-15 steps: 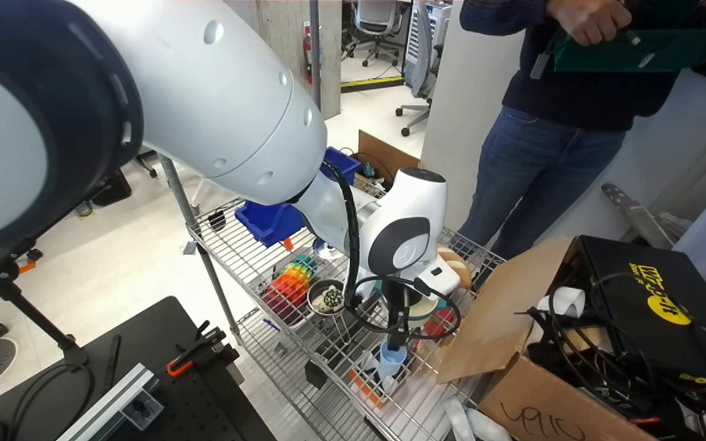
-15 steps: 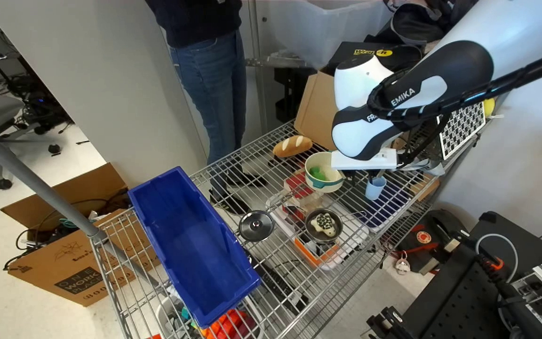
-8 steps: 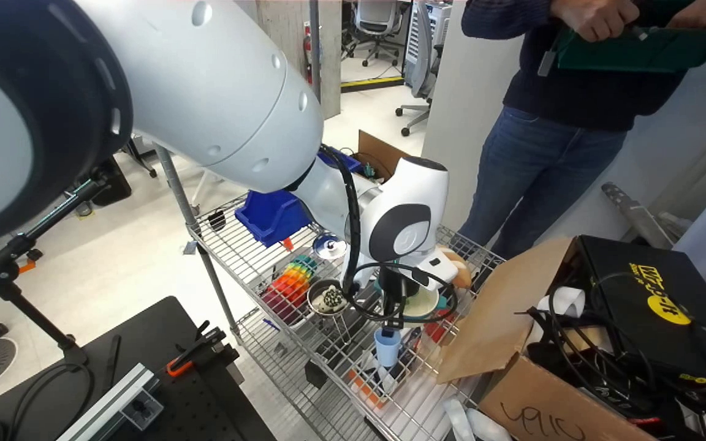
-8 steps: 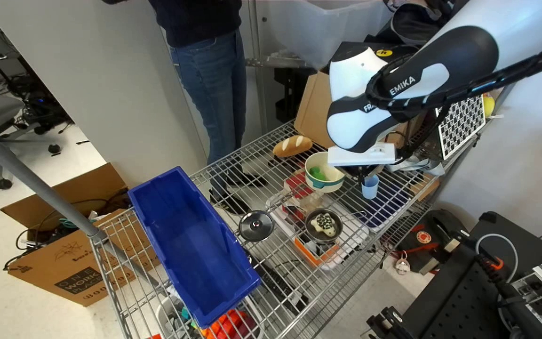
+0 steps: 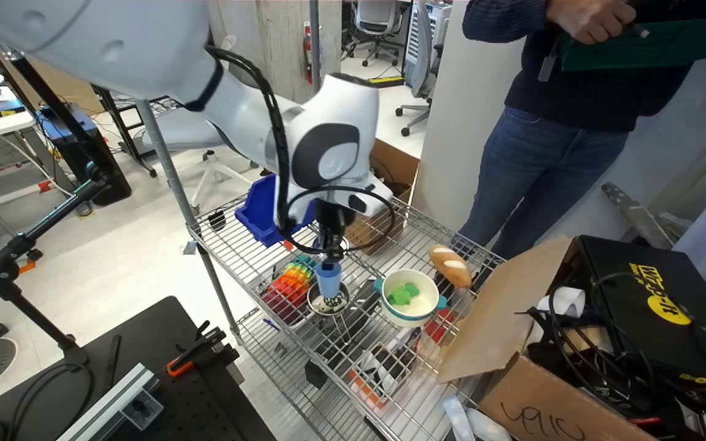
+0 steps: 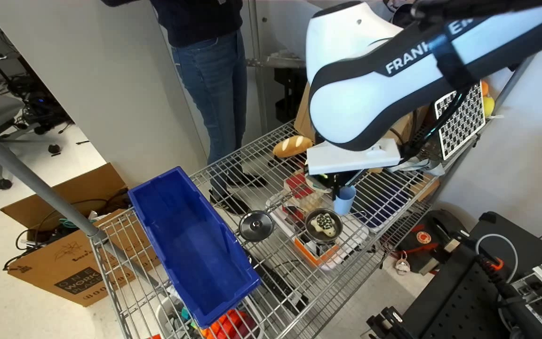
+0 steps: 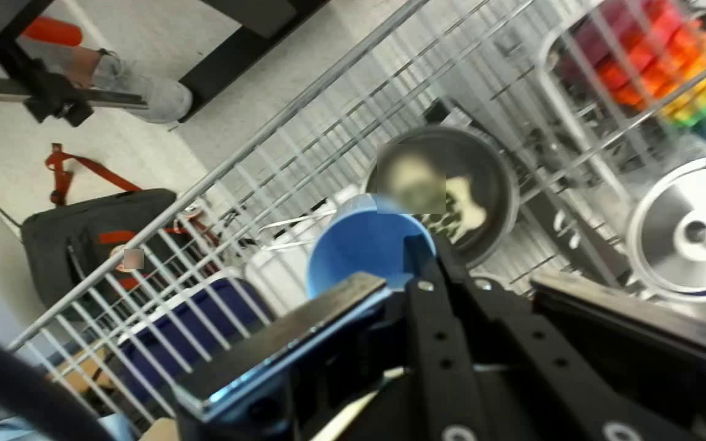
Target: Move the blue cup to the left.
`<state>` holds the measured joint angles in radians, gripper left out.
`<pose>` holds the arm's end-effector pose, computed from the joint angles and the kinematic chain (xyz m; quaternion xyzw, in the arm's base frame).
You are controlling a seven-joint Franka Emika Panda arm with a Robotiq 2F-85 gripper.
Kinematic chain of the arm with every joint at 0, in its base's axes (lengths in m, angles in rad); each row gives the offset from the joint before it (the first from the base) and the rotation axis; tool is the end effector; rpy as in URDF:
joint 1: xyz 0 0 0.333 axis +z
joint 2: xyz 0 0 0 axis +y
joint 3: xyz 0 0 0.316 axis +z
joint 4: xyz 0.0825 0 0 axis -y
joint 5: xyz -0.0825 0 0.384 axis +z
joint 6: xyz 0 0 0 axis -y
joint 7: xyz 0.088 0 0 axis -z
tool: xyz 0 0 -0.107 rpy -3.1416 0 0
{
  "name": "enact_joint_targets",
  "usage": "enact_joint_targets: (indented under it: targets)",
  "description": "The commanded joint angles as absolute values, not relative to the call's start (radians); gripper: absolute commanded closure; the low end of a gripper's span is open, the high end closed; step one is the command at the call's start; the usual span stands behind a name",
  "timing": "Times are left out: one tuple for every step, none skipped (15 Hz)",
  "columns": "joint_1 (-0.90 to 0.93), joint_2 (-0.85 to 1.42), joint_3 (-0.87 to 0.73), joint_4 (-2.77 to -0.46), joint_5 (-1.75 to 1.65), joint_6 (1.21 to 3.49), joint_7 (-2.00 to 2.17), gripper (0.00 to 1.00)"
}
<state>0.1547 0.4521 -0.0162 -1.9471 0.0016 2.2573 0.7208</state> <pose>0.5988 0.0838 0.2357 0.9555 -0.2863 -0.0632 0.0323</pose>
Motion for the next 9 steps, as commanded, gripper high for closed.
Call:
enact_joint_targets:
  targets:
    - [0.217,0.319,0.069,-2.074,0.078,2.318,0.727,0.99]
    - [0.239,0.313,0.091,-2.071,0.094,2.315,0.746,0.99]
    - [0.254,0.311,0.107,-2.065,0.103,2.307,0.754,0.99]
    - [0.27,0.316,0.117,-2.059,0.096,2.312,0.759,0.99]
    - [0.282,0.322,0.124,-2.052,0.091,2.317,0.769,0.99]
    - [0.288,0.345,0.122,-2.028,0.077,2.314,0.769,0.99]
    - [0.293,0.354,0.123,-2.023,0.075,2.314,0.766,0.99]
    - [0.296,0.366,0.117,-2.017,0.061,2.314,0.759,0.99]
    - [0.296,0.376,0.112,-2.017,0.049,2.325,0.752,0.99]
